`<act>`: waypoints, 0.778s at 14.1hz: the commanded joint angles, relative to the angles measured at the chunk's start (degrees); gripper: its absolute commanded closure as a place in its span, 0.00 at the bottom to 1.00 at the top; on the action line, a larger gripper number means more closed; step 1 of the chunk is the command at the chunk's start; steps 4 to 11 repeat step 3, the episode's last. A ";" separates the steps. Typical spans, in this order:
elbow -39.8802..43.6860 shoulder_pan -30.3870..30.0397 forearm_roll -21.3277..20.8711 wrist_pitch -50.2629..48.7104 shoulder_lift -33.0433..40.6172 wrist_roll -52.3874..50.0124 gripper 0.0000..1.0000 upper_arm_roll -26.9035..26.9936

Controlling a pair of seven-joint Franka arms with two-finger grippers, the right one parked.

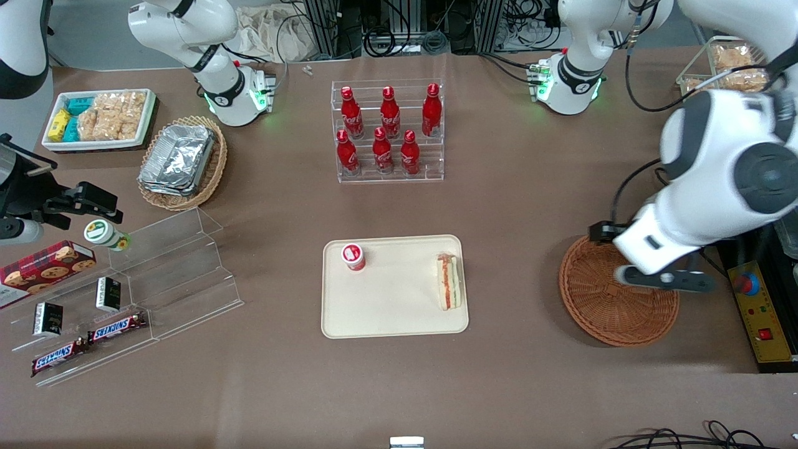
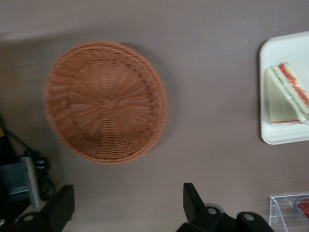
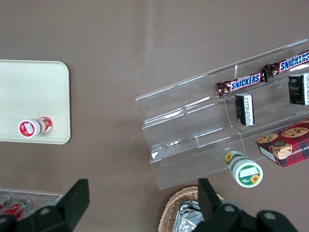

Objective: Place sandwich from basket to tray

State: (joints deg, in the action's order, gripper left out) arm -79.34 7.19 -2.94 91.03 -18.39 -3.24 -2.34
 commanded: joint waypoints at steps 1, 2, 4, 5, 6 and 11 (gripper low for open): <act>-1.26 -4.72 -0.05 -1.38 2.22 1.75 0.00 -0.74; -1.00 -4.81 -0.31 -1.47 2.22 1.66 0.00 -0.65; -1.00 -4.81 -0.75 -1.47 2.30 1.48 0.00 -0.56; -1.00 -4.81 -0.75 -1.47 2.30 1.48 0.00 -0.56; -1.00 -4.81 -0.75 -1.47 2.30 1.48 0.00 -0.56; -1.00 -4.81 -0.75 -1.47 2.30 1.48 0.00 -0.56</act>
